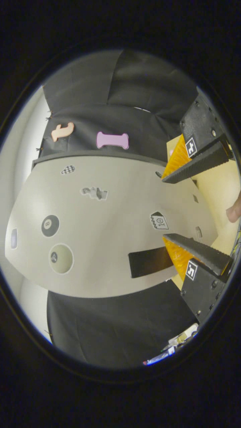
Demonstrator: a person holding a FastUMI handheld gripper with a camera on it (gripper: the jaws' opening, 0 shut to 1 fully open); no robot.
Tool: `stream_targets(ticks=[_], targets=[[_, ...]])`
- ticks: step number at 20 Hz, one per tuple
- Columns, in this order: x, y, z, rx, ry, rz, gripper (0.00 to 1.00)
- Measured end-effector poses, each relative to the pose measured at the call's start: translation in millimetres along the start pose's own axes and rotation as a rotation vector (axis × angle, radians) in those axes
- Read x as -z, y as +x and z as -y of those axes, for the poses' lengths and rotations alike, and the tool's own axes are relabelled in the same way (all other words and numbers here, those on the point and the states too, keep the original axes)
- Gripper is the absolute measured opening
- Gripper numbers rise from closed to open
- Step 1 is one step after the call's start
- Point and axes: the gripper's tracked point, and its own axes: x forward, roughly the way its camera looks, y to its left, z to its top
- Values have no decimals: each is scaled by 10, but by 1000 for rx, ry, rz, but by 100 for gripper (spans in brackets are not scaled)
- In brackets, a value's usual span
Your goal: Open the shoe cabinet door, grab the shoes and put them into the shoe cabinet, then close the shoe cabinet door.
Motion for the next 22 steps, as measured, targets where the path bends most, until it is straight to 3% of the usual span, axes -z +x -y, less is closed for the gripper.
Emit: stream_targets(ticks=[5, 11, 18, 22], targets=[[-103, 398, -431, 34, -18, 3, 97], [-118, 881, -426, 99, 45, -52, 97], [-147, 861, -491, 138, -7, -39, 97], [-109, 740, -589, 80, 32, -41, 97]])
